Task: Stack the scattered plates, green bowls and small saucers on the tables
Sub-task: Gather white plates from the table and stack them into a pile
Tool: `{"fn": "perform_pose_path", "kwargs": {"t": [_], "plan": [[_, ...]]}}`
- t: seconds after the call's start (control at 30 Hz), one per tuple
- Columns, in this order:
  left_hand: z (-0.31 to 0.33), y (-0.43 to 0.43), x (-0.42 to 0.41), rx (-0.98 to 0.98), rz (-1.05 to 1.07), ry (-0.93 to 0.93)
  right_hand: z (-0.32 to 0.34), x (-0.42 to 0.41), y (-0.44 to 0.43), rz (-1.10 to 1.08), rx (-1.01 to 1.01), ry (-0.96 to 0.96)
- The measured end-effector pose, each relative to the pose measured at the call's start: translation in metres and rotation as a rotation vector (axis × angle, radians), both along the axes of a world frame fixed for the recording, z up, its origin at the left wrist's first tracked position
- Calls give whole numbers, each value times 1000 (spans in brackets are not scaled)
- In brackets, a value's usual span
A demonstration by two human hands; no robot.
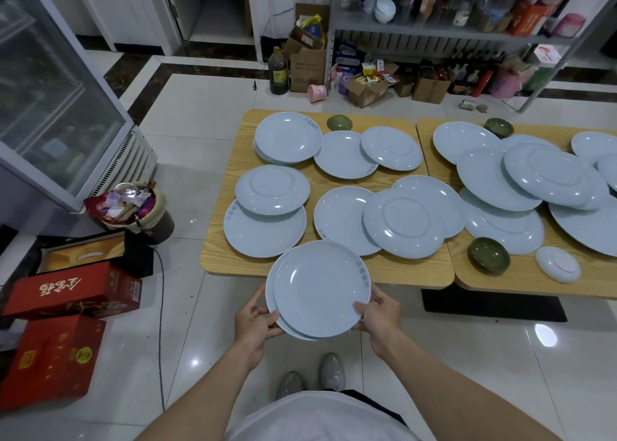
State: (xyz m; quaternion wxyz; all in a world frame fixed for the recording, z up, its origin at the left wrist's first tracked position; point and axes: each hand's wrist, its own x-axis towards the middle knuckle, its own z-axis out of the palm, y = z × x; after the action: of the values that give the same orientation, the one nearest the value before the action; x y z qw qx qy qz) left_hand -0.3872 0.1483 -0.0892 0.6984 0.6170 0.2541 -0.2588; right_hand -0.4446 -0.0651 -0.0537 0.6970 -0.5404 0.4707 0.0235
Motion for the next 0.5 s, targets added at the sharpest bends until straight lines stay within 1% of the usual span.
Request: {"fn": "perform_pose_path", "kwargs": {"t": [0.33, 0.5], "plan": [[3, 9, 13, -10, 29, -5, 2, 18, 12, 7, 18, -22], [4, 12, 20, -19, 43, -9, 5, 27, 16, 24, -5, -22]]}}
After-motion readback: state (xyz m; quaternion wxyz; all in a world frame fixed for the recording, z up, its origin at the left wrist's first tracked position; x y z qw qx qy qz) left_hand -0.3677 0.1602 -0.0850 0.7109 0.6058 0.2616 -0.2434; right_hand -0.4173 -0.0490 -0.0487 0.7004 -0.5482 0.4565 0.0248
